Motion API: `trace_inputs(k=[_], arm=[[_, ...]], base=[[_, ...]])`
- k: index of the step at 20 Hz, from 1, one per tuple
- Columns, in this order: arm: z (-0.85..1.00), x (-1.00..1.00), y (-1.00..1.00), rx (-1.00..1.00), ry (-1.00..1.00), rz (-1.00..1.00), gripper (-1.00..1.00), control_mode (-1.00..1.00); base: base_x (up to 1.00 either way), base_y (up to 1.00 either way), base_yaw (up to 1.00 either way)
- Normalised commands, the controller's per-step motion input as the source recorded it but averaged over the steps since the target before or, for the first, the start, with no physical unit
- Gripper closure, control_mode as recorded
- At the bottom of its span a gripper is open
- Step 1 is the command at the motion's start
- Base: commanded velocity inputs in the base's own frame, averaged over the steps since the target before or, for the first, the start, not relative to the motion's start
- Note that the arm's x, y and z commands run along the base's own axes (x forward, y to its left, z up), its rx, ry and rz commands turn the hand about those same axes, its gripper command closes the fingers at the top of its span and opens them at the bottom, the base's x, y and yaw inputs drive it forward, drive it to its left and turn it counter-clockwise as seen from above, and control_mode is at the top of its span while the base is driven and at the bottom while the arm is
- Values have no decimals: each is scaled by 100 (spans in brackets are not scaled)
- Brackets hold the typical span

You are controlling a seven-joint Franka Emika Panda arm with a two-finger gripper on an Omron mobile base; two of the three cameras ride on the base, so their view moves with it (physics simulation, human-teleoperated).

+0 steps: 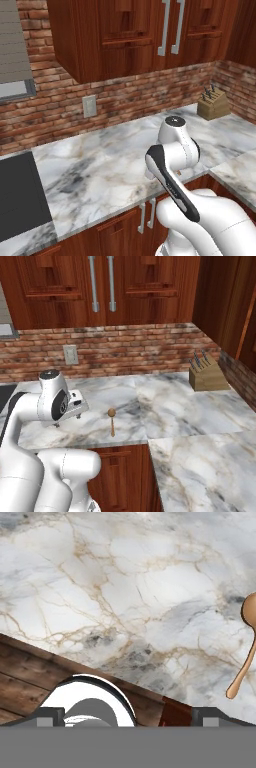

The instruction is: Take the fork and place it on the left side of the plate. Then take the spoon and place it on the right side of the plate. Make sure they're directly next to the plate.

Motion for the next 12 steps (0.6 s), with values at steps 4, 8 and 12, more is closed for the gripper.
trace_inputs(k=[4, 8, 12], arm=[[-7, 11, -36, 1, 0, 0, -100, -100], [-1, 34, -87, 2, 13, 0, -100, -100], [0, 38, -88, 2, 1, -2, -100, -100]], base=[[0, 0, 0], [0, 0, 0], [0, 0, 0]])
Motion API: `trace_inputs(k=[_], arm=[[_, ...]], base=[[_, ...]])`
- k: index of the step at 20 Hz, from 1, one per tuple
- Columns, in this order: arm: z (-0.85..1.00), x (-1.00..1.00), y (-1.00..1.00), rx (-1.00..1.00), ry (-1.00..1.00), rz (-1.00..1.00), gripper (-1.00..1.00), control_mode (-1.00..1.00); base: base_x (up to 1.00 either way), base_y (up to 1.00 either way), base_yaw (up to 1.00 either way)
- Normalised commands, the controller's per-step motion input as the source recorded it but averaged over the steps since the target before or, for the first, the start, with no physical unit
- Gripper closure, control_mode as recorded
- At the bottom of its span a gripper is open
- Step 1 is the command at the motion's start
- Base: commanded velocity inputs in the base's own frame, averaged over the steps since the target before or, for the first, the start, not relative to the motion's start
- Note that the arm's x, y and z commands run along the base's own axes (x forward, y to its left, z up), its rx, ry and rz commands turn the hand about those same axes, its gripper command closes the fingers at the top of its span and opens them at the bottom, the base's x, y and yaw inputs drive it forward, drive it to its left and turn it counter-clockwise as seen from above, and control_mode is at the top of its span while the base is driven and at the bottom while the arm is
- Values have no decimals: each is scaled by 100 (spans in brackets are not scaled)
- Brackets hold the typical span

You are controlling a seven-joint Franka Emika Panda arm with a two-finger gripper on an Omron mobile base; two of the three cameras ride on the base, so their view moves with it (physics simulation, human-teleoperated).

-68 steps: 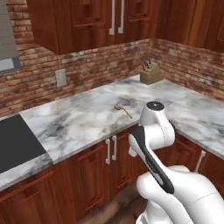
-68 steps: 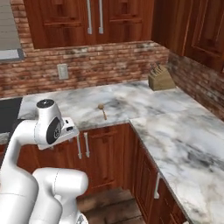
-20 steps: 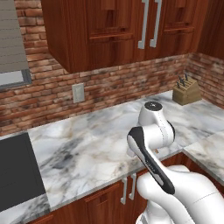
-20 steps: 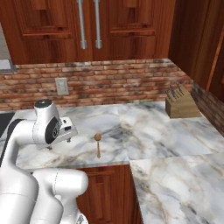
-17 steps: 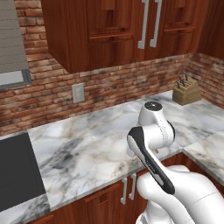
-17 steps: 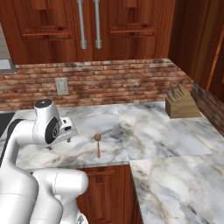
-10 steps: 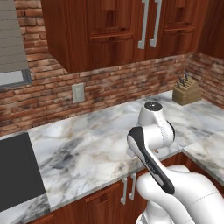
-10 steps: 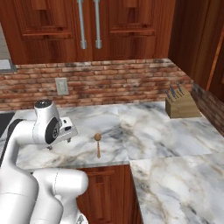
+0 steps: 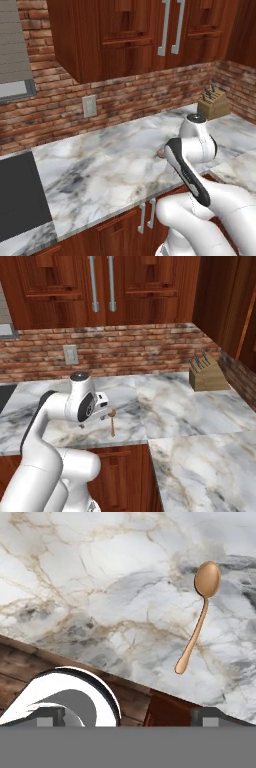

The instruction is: Take the fork and place it on the left side of the plate. Then take the spoon and place it on the right side of the plate. Make sure they're directly next to the plate.

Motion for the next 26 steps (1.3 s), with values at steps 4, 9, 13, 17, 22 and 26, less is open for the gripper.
trace_inputs(k=[4, 9, 13, 17, 22, 26], arm=[[-7, 78, -55, 1, 0, -10, -100, -100], [-30, 79, -3, 3, 0, -23, -100, -100], [-22, 64, 1, 5, 2, -19, -100, -100], [-37, 27, -3, 3, 11, -5, -100, -100], [-51, 50, 0, 0, 12, 0, -100, -100], [-39, 44, 0, 0, 3, 0, -100, -100]], base=[[0, 0, 0], [0, 0, 0], [0, 0, 0], [0, 0, 0], [0, 0, 0], [0, 0, 0]])
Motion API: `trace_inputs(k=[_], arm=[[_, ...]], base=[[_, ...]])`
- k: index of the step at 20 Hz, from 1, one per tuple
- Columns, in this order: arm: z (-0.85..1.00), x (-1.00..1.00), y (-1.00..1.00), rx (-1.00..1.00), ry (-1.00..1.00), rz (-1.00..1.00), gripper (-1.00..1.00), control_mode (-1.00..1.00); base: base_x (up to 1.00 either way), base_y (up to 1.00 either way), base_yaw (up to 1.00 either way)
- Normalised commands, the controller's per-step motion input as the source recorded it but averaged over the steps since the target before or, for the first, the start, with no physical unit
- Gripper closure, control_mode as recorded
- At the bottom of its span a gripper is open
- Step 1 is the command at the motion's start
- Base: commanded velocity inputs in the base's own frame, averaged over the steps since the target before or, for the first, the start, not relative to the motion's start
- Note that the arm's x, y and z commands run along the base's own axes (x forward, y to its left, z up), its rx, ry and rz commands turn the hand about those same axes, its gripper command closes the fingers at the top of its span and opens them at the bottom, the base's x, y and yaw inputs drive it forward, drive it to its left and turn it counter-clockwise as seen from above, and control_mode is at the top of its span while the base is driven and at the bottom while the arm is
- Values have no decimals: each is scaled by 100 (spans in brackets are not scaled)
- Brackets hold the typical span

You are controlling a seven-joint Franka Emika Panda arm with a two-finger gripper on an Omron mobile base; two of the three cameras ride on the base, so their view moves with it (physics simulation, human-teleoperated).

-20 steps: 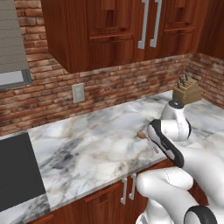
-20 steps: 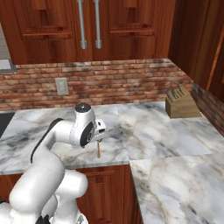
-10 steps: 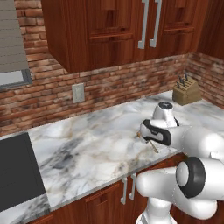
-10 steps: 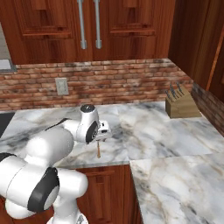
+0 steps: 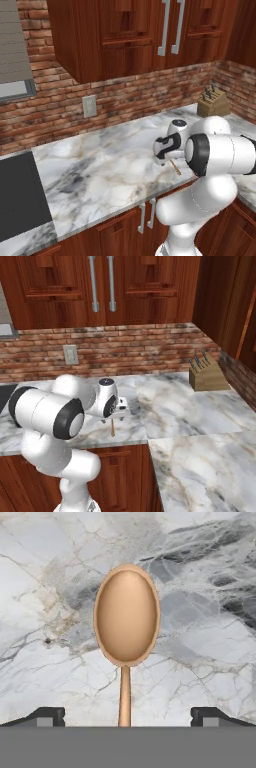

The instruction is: Take the fork and place it on the left side of the plate. Then take the spoon and place it on the right side of the plate. Make sure they're directly next to the plate.

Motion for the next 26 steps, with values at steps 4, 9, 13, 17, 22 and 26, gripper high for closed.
trace_inputs(k=[4, 9, 13, 17, 22, 26], arm=[[-36, 20, 0, 0, 0, 1, -100, -100], [-34, 11, 0, 0, 0, 1, -100, -100], [-33, -8, -4, 0, 0, 3, 100, -100], [-34, -35, -12, 0, 9, 8, 100, -100], [21, -67, -10, 0, 1, 17, 100, -100], [84, -47, 0, 0, 0, 13, 100, -100]], base=[[0, 0, 0], [0, 0, 0], [0, 0, 0], [0, 0, 0], [0, 0, 0], [0, 0, 0]])
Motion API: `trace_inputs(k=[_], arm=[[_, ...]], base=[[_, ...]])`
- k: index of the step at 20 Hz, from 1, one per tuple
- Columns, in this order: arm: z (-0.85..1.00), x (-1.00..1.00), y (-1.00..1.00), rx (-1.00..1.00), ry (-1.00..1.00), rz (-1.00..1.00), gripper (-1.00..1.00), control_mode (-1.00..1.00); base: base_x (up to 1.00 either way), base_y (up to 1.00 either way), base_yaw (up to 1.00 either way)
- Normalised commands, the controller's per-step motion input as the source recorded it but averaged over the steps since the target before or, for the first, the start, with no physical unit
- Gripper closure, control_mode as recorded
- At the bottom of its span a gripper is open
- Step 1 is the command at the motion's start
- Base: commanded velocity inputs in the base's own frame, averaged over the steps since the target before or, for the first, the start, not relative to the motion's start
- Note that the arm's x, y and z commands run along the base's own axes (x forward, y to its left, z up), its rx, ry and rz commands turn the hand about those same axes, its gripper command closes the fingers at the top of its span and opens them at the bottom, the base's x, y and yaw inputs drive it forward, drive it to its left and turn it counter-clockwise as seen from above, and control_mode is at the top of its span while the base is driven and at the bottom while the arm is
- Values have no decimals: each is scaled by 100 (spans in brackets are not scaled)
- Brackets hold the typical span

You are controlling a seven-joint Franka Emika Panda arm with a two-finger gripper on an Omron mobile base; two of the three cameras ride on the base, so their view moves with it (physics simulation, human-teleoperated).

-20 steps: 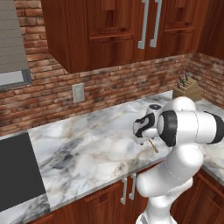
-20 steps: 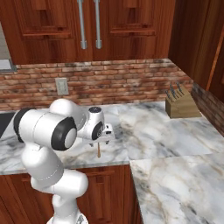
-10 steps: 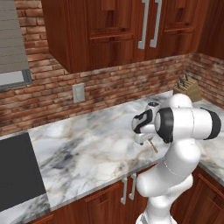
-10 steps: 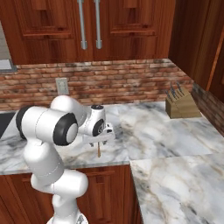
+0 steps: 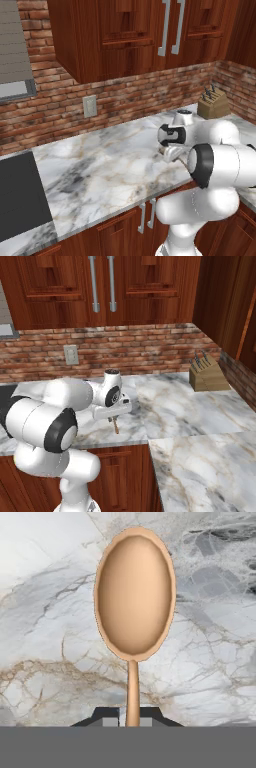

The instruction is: Take the fork and place it on the left side of the plate. Then take the spoon and place it on the right side of the plate. Make sure they're directly next to the plate.

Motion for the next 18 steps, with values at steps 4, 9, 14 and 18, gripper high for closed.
trace_inputs(k=[4, 9, 14, 18], arm=[[92, -46, 20, -4, 0, 12, 100, -100], [17, -19, 15, -3, -6, 0, 100, -100], [0, 0, 0, 0, 0, 0, 100, -100], [0, 0, 0, 0, 0, 0, 100, -100]], base=[[0, 0, 0], [0, 0, 0], [0, 0, 0], [0, 0, 0]])
